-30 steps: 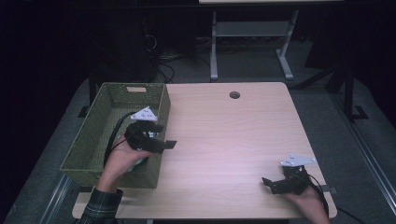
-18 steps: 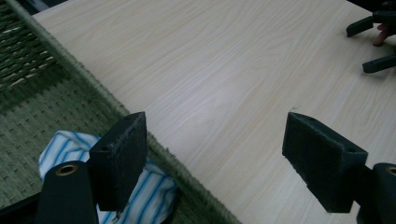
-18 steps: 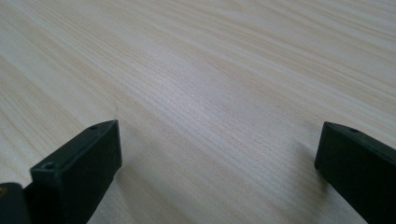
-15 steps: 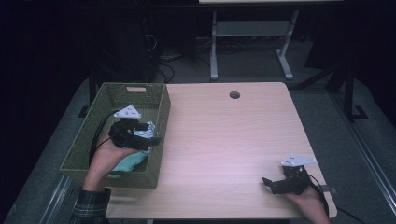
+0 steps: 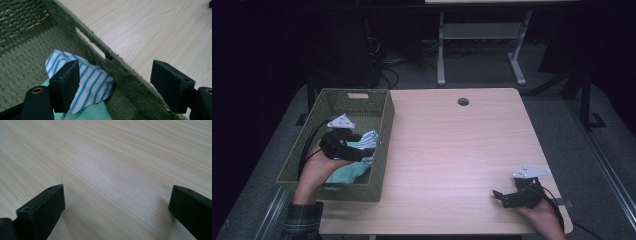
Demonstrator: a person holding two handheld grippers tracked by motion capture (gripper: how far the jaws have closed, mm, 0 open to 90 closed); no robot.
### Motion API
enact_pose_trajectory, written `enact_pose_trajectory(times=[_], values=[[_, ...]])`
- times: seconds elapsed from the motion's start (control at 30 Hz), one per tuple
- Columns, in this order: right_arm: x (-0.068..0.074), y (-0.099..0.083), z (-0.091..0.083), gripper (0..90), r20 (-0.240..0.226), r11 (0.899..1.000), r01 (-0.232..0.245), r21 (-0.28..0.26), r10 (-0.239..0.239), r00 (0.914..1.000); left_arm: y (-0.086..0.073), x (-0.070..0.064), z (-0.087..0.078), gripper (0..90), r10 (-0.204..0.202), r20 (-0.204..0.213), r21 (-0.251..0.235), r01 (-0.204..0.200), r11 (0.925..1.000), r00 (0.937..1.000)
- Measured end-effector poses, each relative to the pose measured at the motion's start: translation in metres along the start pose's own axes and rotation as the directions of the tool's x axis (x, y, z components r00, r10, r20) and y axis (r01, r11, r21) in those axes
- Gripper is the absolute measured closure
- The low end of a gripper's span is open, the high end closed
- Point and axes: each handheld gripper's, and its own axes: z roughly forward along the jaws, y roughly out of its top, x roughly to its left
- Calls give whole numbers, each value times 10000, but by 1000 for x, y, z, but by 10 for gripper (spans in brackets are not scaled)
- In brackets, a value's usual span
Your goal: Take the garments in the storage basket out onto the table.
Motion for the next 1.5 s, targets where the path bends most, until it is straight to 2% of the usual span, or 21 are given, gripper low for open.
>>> enact_pose_trajectory(times=[0.13,0.33,0.7,0.93,1.07,1.17,1.2,1.33,1.5], values=[[0,0,0,1,-8,10000,8,9,-8,10000,-5,5,1,229,-115,-9,127,115,9999,9999],[0,0,0,1,-5,10000,25,8,-25,10000,-11,12,5,229,-7,-123,481,12,9988,9999],[0,0,0,1,-7,10000,48,31,-48,10000,-23,26,13,227,-27,-312,964,57,9953,9995],[1,0,0,1,-7,10000,29,27,-29,10000,-30,32,25,216,27,-336,1583,26,9874,9994],[1,0,0,1,-15,10000,31,27,-31,10000,-33,33,29,214,-86,-262,1647,128,9863,9996],[1,0,0,1,-15,10000,44,36,-43,10000,-34,34,31,214,6,-239,1790,36,9838,9997],[1,0,0,1,-18,10000,32,29,-32,10000,-35,34,32,214,-131,-240,1785,172,9838,9996],[1,0,0,1,-27,10000,49,41,-49,10000,-37,36,35,214,-107,-202,1942,144,9809,9997],[1,0,0,1,-41,10000,43,28,-43,10000,-41,38,40,213,-279,-174,2118,309,9768,9995]])
